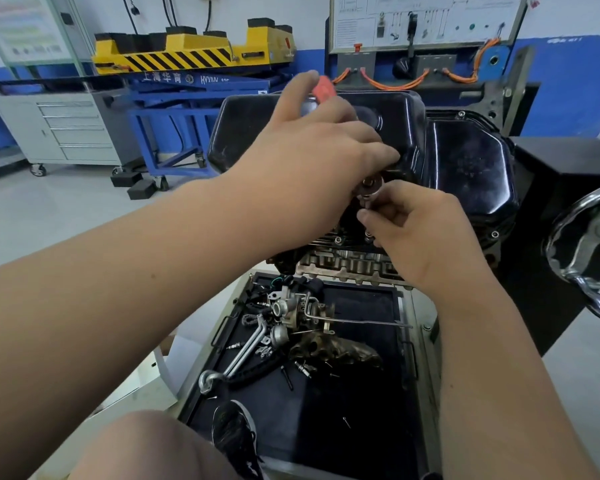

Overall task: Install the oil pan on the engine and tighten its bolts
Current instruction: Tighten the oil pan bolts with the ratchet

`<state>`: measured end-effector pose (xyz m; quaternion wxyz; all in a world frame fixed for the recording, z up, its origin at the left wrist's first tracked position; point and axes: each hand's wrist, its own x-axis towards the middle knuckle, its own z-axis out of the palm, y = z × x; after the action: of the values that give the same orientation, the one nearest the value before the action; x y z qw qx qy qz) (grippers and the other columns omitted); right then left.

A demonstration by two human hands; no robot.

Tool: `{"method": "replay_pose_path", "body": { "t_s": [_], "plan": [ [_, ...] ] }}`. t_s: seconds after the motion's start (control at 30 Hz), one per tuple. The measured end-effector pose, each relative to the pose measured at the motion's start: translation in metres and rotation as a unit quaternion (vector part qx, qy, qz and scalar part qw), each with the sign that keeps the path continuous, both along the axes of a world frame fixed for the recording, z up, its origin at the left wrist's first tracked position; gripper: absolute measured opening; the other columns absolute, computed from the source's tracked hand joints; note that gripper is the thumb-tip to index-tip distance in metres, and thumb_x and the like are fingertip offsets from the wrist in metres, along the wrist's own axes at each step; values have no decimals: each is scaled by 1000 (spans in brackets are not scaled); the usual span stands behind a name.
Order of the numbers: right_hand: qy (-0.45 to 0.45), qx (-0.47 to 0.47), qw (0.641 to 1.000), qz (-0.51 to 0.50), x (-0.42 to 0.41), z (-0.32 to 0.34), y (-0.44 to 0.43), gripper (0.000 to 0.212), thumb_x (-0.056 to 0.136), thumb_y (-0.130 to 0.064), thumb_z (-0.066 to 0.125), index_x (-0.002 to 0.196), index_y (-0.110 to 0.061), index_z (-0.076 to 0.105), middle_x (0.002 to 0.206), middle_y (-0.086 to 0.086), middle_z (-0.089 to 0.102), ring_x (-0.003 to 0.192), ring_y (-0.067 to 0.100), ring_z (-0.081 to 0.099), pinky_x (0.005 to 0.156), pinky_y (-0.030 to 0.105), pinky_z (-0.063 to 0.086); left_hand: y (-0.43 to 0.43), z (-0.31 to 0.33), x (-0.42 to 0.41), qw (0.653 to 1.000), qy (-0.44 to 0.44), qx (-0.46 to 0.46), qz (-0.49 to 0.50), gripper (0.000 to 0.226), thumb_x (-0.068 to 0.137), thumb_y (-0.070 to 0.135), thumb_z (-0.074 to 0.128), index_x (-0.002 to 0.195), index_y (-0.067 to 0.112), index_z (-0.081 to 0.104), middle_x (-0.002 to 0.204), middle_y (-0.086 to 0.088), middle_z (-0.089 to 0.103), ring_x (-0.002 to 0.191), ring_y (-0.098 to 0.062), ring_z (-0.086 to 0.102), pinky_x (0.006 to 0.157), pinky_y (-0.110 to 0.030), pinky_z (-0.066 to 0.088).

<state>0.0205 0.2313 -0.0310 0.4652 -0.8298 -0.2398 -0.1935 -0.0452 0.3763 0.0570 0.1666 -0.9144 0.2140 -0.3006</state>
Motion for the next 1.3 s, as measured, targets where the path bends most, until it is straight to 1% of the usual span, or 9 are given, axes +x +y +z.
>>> {"method": "replay_pose_path", "body": {
  "t_s": [0.2, 0.4, 0.53, 0.7, 0.83, 0.97, 1.1, 1.2, 1.3],
  "plan": [
    [-40, -9, 997, -60, -3, 2, 1, 13, 78, -37, 66, 70, -31, 57, 59, -16, 57, 58, 8, 54, 60, 39, 52, -2, 4, -4, 1000, 6, 0, 12, 44, 86, 53, 51, 119, 26, 62, 107, 6, 64, 115, -23, 49, 113, -49, 4],
    [-47, -14, 996, -69, -10, 5, 4, 12, 65, -44, 47, 56, -37, 43, 50, -17, 48, 50, 4, 44, 52, 28, 36, -8, -1, 0, 995, 31, -33, 84, 49, 84, 66, 41, 60, 24, 41, 54, 9, 41, 60, -16, 45, 102, -40, 26],
    [-39, -18, 996, -77, -9, 4, 7, 22, 76, -45, 60, 60, -37, 47, 56, -20, 54, 55, 7, 49, 55, 31, 44, -5, -2, 0, 999, 20, -24, 32, 18, 89, 41, 54, 93, 24, 62, 85, 8, 61, 95, -22, 53, 103, -40, 22],
    [-45, -53, 996, -50, -8, 4, 4, 31, 81, -38, 63, 57, -41, 44, 52, -17, 49, 55, 1, 50, 49, 20, 34, -3, 0, -4, 999, -3, 25, -45, 39, 91, 19, 55, 126, 34, 57, 134, 15, 53, 131, -19, 35, 112, -44, 7],
    [-47, -66, 995, -49, -9, 6, -4, 26, 81, -38, 60, 58, -39, 48, 57, -14, 55, 56, 4, 52, 49, 22, 36, -7, -1, -3, 999, -5, 23, -32, 33, 92, 31, 51, 125, 31, 58, 120, 11, 60, 127, -21, 39, 113, -44, 4],
    [-65, -55, 994, -74, -8, 8, -4, 13, 75, -37, 54, 64, -30, 53, 60, -7, 58, 58, 18, 53, 53, 35, 47, -10, -1, -2, 1000, 20, 11, 17, 35, 88, 55, 47, 100, 24, 60, 84, 7, 61, 95, -23, 54, 111, -43, 16],
    [-65, -67, 992, -79, -8, 5, -1, 19, 72, -21, 55, 58, -29, 45, 58, -5, 52, 56, 19, 43, 51, 38, 45, -17, -6, -1, 997, 40, -41, 46, 43, 86, 64, 45, 77, 22, 50, 60, 11, 40, 58, -14, 41, 78, -34, 32],
    [-57, -42, 994, -79, -9, 6, 1, 14, 72, -42, 53, 63, -32, 50, 60, -9, 54, 57, 14, 48, 54, 33, 44, -14, -5, 2, 999, 36, -23, 9, 20, 90, 35, 55, 107, 28, 58, 85, 11, 58, 87, -20, 51, 86, -36, 36],
    [-47, -55, 997, -42, -8, 6, -1, 12, 80, -41, 61, 74, -31, 57, 67, -10, 60, 60, 9, 54, 54, 26, 42, -10, 1, 4, 999, 23, 35, -5, 36, 88, 22, 57, 122, 33, 55, 118, 11, 59, 117, -22, 45, 102, -42, 31]
  ]
}}
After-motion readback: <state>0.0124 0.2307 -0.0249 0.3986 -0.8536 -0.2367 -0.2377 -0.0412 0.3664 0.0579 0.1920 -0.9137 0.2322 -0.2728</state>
